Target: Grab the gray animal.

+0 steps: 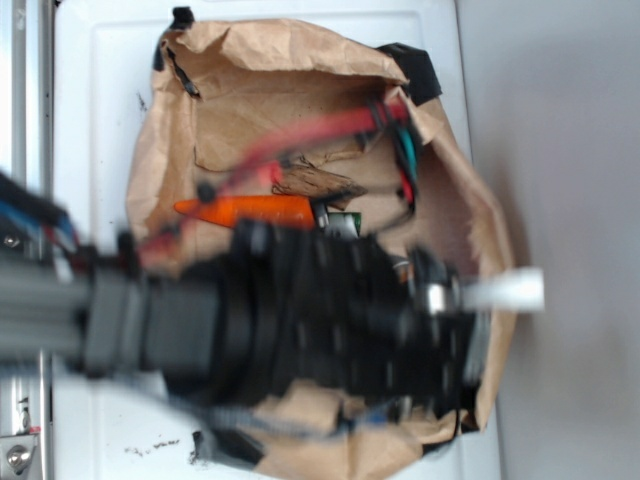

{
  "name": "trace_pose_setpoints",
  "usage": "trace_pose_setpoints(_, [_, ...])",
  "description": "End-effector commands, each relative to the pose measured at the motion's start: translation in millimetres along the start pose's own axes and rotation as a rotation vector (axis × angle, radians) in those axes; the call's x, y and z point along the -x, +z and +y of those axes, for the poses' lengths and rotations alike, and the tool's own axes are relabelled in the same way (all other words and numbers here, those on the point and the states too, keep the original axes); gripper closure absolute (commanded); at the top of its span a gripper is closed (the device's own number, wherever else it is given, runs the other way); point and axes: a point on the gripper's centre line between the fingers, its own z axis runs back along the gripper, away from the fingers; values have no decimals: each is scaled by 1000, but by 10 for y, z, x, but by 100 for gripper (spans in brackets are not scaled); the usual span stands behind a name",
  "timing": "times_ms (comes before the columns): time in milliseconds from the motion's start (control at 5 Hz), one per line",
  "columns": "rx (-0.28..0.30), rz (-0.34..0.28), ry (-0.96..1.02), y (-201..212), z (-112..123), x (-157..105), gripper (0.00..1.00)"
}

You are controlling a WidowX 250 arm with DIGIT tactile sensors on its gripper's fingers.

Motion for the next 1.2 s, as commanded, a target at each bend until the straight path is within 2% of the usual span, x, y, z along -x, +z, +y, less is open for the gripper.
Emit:
trace_pose_setpoints(0, [194, -60, 33, 631, 386, -33, 0])
trace_pose_setpoints(200, [152, -62, 14, 412, 272, -54, 0])
trace_pose_setpoints(400, [135, -80, -47, 56, 19, -65, 0])
trace_pose_setpoints(600, [178, -55, -138, -196, -214, 13, 0])
trace_pose_setpoints(800, [126, -5, -116, -404, -274, 18, 13])
trace_pose_setpoints(1000, [101, -12, -88, -475, -230, -11, 100])
